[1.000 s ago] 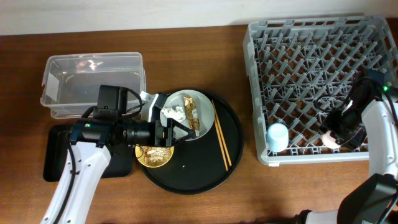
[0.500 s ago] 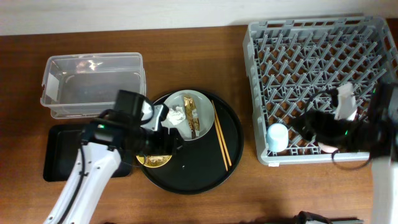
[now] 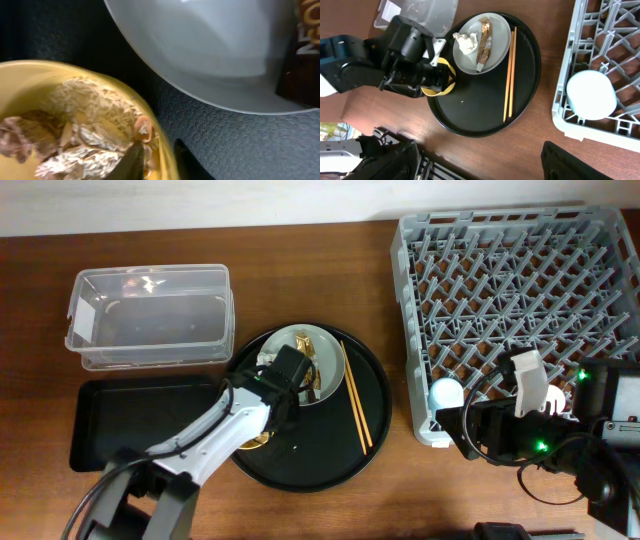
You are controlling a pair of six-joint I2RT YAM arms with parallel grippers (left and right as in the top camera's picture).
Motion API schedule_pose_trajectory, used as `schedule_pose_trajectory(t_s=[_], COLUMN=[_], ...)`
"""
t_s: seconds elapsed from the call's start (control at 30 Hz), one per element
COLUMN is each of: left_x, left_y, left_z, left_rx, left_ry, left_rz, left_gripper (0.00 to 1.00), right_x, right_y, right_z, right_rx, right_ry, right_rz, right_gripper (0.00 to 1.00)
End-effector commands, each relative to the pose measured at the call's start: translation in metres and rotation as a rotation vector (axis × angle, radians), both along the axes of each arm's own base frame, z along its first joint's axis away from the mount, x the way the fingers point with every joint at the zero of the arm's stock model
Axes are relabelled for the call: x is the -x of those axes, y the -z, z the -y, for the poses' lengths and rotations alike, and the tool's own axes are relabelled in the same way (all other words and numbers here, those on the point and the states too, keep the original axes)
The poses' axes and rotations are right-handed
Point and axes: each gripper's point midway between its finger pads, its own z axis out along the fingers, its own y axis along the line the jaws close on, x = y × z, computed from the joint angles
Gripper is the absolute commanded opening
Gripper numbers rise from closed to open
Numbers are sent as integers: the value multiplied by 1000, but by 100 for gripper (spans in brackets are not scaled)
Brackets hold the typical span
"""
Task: Sort waste into correct bins and load items into the dishwasher rack
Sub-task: 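Grasp the yellow bowl with the left gripper and lift it, then tip the yellow bowl over the black tray to dump scraps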
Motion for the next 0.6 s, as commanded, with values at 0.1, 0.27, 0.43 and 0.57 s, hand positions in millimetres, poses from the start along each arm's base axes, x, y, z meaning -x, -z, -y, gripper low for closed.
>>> schedule_pose_trajectory(t_s=[0.1, 0.27, 0.43, 0.57], left_x=[16, 8, -6, -21], left_y=[4, -91, -155, -148], left_z=[25, 44, -38, -96], left_rx=[50, 327, 740, 911], left_ry=[65, 127, 52, -62], left_rz=[-45, 83, 169, 224], left_gripper=[0, 0, 0, 0], right_x=[2, 2, 2, 2], right_y=[-4, -4, -4, -4], right_z=[-4, -4, -4, -3], right_rx=[-11, -11, -10, -8], right_ry=[-14, -14, -13, -12], right_rz=[11, 12, 12, 12], right_gripper=[79, 79, 79, 79])
